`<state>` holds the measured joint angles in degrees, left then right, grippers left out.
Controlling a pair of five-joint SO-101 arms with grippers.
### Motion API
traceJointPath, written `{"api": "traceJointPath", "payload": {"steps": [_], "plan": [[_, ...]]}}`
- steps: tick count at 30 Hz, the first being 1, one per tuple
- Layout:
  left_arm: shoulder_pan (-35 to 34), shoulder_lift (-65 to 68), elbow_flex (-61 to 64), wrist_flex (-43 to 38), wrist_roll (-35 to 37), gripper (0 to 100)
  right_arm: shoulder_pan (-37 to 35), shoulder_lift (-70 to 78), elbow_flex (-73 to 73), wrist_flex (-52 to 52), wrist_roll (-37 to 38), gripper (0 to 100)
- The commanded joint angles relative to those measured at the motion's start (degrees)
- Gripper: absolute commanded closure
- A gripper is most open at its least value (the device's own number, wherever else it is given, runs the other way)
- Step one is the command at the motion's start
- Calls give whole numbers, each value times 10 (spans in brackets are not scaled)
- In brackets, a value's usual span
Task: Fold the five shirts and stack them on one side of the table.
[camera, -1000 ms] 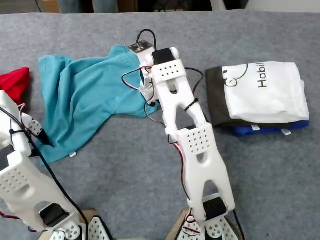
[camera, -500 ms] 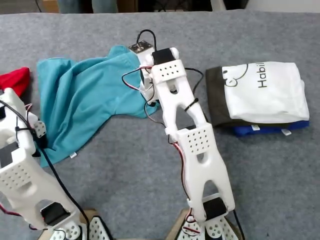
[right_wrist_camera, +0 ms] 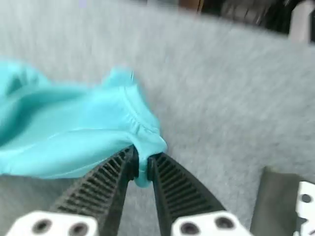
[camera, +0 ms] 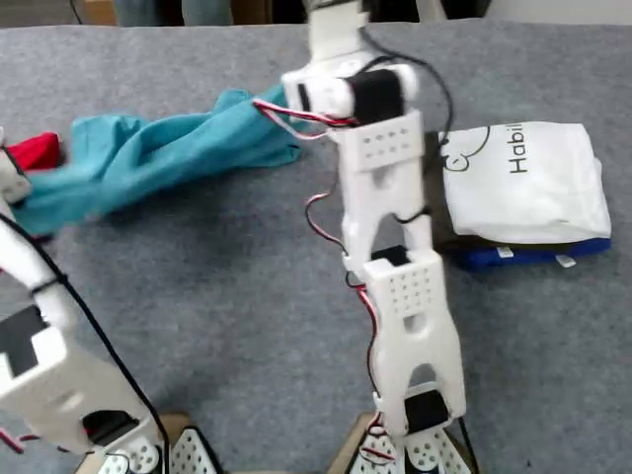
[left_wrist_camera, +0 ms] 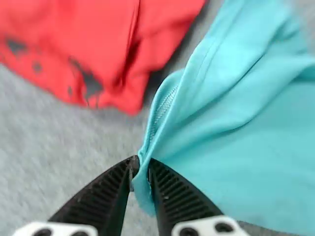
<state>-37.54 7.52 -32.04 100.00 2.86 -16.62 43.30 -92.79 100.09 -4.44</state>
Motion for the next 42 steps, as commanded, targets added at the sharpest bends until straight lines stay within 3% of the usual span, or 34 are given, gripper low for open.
{"api": "traceJointPath", "payload": {"steps": [1,13,20,24,30,32,35,39,42], "plan": [[-15,-71,-73,8,-13,971,33,-115,-29,-40,-26,985],[-16,-252,-230,7,-8,971,119,-385,-26,-215,-25,985],[-16,-331,-256,8,-8,971,147,-494,-17,-231,-22,985],[-22,-400,-169,9,-11,971,144,-549,45,-197,11,985],[-15,-546,155,-3,-24,971,143,-588,226,-158,61,985],[-15,-572,290,-70,-21,971,142,-586,302,-181,73,985],[-15,-589,488,-250,-21,971,142,-568,437,-261,80,985],[22,-570,717,-580,-25,971,125,-526,595,-409,75,985],[50,-516,806,-840,-25,971,97,-483,673,-510,75,985]]}}
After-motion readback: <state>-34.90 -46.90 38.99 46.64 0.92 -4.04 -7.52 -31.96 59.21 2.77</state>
